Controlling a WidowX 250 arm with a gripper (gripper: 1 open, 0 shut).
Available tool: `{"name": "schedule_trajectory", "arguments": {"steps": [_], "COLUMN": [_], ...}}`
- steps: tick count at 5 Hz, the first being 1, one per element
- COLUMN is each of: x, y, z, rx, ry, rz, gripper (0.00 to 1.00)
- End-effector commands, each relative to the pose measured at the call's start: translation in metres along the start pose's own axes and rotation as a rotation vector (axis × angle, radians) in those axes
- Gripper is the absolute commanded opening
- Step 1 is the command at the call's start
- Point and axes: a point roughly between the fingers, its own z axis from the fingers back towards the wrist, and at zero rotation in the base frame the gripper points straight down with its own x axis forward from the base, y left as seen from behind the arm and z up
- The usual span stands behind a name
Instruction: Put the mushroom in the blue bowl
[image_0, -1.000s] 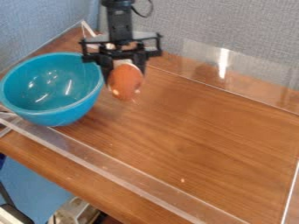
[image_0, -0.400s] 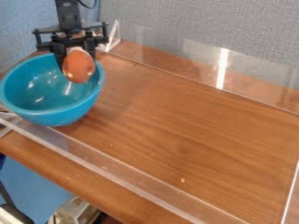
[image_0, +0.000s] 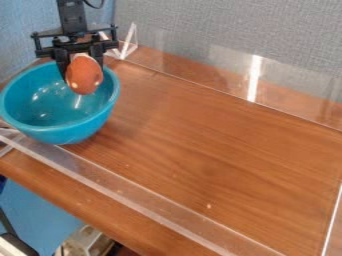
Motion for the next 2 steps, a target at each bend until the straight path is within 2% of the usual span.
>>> {"name": "schedule_trajectory", "arguments": {"steps": [1,2], "x": [0.0006,-0.0016], "y": [-0.0009,-0.0014], "z": [0.0204,0.0220], "rx": [-0.016,-0.013], "ry": [-0.058,-0.056], "rz": [-0.007,-0.014], "gripper": [0.00,0.00]}}
